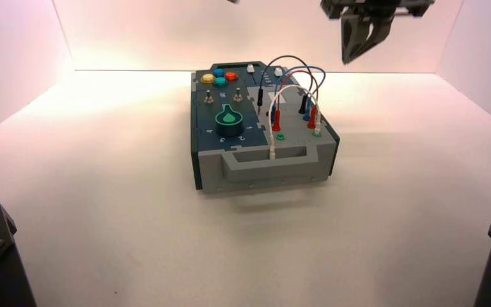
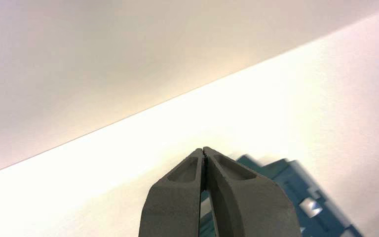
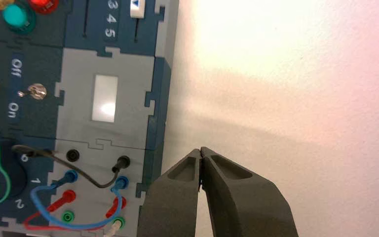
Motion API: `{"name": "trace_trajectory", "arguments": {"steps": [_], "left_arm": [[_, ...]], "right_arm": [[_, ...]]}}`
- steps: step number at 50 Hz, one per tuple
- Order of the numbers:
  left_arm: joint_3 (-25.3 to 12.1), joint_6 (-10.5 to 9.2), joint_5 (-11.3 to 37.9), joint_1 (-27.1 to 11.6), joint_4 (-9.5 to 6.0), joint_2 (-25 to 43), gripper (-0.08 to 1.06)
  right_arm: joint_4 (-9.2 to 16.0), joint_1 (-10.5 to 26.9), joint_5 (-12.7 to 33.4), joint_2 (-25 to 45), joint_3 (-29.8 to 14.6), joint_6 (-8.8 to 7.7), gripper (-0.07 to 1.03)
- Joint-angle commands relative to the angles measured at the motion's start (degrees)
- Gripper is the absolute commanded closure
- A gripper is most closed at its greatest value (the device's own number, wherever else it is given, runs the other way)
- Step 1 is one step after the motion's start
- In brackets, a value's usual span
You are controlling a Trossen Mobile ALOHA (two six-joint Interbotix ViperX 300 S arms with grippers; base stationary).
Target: Rotate the box clockwise.
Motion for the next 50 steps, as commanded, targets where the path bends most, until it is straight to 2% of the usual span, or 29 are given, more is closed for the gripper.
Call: {"name": "trace_trajectory", "arguments": {"steps": [1,17,20,21,23,30,36,50], "left_arm": [[3.16,0.53,-1.85,1.05,0.26,-6.42,1.01],[18.28,0.53,-5.27,2.46,0.35,-18.98,1.01],[19.78,0.26,-5.63,2.55,0.35,-20.21,1.01],[22.32,0.0,-6.5,2.81,0.18,-22.59,1.01],[24.35,-0.35,-7.29,3.25,0.18,-24.35,1.01],[30.59,-1.67,-9.23,4.48,-0.09,-29.97,1.01],[35.68,-1.85,-10.28,5.01,-0.09,-34.8,1.01],[44.03,-2.99,-12.04,5.19,-0.18,-42.36,1.01]], "right_arm": [[-0.26,-0.18,0.09,-2.64,-0.88,0.0,0.98],[-0.35,-0.09,-0.79,-5.71,1.05,0.0,0.98],[-0.35,-0.18,-0.97,-6.06,1.23,0.0,0.98],[-0.35,-0.18,-1.14,-6.5,1.41,0.0,0.98],[-0.26,-0.18,-1.32,-6.77,1.49,0.0,0.98],[-0.09,-0.09,-2.37,-7.82,2.55,0.0,0.98],[0.18,0.0,-3.34,-8.79,3.96,0.0,0.98],[0.7,0.53,-3.87,-10.81,5.36,-0.09,0.98]]}}
